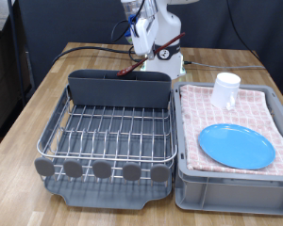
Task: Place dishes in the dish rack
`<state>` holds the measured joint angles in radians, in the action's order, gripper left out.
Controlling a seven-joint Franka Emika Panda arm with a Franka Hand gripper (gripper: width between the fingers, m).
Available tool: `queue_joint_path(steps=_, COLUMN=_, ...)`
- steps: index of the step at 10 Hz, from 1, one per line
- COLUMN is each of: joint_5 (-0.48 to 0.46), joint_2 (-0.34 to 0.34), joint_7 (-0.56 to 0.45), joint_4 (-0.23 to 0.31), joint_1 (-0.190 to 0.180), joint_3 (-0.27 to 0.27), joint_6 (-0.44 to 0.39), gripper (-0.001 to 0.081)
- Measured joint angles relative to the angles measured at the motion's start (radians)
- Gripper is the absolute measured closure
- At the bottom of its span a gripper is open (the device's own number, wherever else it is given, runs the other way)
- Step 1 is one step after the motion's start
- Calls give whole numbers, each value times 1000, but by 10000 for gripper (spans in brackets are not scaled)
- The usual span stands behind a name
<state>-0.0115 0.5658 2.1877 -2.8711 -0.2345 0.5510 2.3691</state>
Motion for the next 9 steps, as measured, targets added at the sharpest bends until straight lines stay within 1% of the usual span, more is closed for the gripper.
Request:
queue_joint_path(steps=3, joint_5=-49, joint_2=-42, joint_7=-96, joint_4=-13, joint_1=-45, joint_3=97, joint_6=70, gripper=712)
queue_joint_path(steps=4, joint_5=-50, joint_2=-60, joint_7=-107, joint_4=-17, joint_1=-49, joint_3=114, joint_6=99, gripper=712)
queue_joint_path(steps=6, joint_5=-49, joint_2=-103, joint_7=-108, joint_4=-20, joint_1=-48, joint_3=127, joint_6=152, gripper=712)
queue_joint_path(steps=8, joint_5=-43, joint_2=-151, joint_7=-95, joint_4=-22, joint_1=-40, joint_3=122, joint_6=206, gripper=712)
queue_joint_path(steps=9, joint_5=-37, joint_2=-170, joint_7=-89, joint_4=-21, joint_1=-33, joint_3=114, joint_6=221, gripper=592)
